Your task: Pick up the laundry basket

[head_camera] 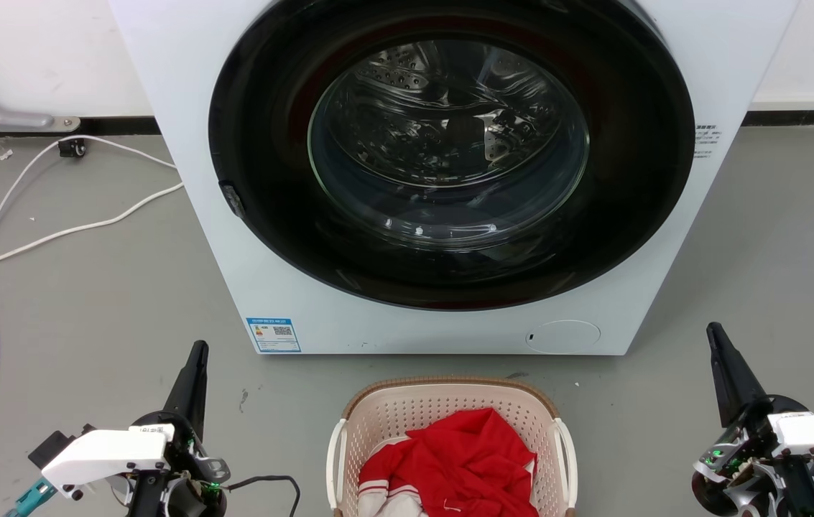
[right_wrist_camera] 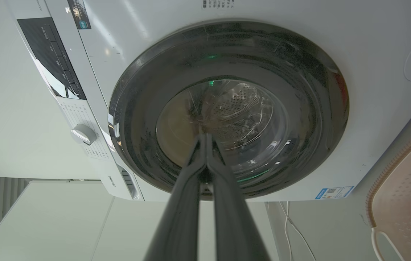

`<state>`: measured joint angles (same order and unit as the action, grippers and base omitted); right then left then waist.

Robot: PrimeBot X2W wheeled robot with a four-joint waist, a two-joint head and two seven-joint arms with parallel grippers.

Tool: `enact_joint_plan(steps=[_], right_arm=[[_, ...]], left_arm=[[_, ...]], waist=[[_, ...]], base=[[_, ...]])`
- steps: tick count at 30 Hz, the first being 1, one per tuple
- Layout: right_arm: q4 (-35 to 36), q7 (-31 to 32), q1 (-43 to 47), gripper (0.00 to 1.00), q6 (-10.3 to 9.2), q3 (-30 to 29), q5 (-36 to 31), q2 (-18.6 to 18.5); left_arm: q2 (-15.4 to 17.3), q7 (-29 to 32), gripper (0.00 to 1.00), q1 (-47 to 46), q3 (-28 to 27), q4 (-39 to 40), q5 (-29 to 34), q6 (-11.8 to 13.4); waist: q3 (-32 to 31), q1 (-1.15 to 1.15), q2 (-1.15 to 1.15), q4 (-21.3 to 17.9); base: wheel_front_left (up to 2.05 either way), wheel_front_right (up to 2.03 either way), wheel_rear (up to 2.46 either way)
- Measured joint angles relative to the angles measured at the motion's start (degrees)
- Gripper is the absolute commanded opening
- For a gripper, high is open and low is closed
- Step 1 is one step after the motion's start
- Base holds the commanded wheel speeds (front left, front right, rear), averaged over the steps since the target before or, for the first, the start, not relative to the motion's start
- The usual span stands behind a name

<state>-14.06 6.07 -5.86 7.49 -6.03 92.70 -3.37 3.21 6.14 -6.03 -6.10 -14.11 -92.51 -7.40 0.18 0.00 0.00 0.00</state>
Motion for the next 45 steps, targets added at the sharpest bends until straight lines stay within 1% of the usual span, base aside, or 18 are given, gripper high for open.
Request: enact_joint_plan(steps=[11, 12, 15, 19, 23, 26, 39, 40, 41, 45], right_arm=[[-0.01, 0.02, -0.01, 0.0, 0.0, -0.08, 0.0, 0.03], [-0.09, 0.01, 0.04, 1.0, 0.0, -0.08, 0.01, 0.04], [-1.21, -0.03, 1.22, 1.0, 0.0, 0.01, 0.01, 0.1], [-0.14, -1.7, 1.77, 1.0, 0.0, 1.0, -0.07, 0.15], [0.66, -2.85, 2.53, 1.0, 0.0, 1.62, -1.9, 0.14], [0.96, -3.63, 2.6, 1.0, 0.0, 1.93, -3.91, 0.13], [3.09, -6.76, 3.65, 1.0, 0.0, 1.42, -18.96, 0.16], [3.26, -6.98, 3.66, 1.0, 0.0, 1.35, -20.42, 0.16], [3.93, -7.58, 3.82, 1.0, 0.0, 1.25, -24.73, 0.19], [4.41, -8.33, 3.94, 1.0, 0.0, 1.35, -29.67, 0.2]], left_arm=[[-0.03, 0.02, 0.0, -0.01, -0.04, 0.0, 0.02, 0.0], [-0.05, 0.0, 1.0, 0.03, -0.02, -0.1, 0.03, 0.01], [-0.29, -0.1, 1.0, 1.17, 0.24, -1.26, 0.03, 0.07], [-0.3, -1.81, 1.0, 1.4, 2.02, -0.53, 0.29, 0.07], [-0.31, -2.89, 1.0, 1.4, 2.91, 0.26, 2.27, 0.07], [-0.31, -3.67, 1.0, 1.4, 3.52, 1.01, 5.04, 0.08], [-0.31, -6.82, 1.0, 1.41, 5.32, 3.45, 19.52, 0.09], [-0.31, -6.93, 1.0, 1.41, 5.48, 3.71, 20.68, 0.15], [-0.31, -7.56, 1.0, 1.43, 6.08, 4.46, 24.4, 0.42], [-0.31, -8.48, 1.0, 1.48, 6.99, 5.14, 29.39, 0.81]], waist=[[0.0, 0.0, 0.0, 0.0], [0.0, 0.0, 0.0, 0.0], [0.0, 0.0, 0.0, 0.0], [0.03, 0.0, 0.0, 0.02], [0.06, 0.0, 0.0, 0.05], [0.05, 0.0, 0.0, 0.09], [-0.05, 0.0, 0.0, 0.28], [-0.05, 0.0, 0.0, 0.29], [-0.05, 0.0, 0.0, 0.33], [-0.05, 0.0, 0.0, 0.33]], base=[[0.0, 0.0, 0.0], [0.0, 0.0, 0.0], [0.0, 0.0, 0.0], [0.0, 0.0, 0.0], [0.0, 0.0, 0.0], [0.0, 0.0, 0.0], [0.0, 0.0, 0.0], [0.0, 0.0, 0.0], [0.0, 0.0, 0.0], [0.0, 0.0, 0.0]])
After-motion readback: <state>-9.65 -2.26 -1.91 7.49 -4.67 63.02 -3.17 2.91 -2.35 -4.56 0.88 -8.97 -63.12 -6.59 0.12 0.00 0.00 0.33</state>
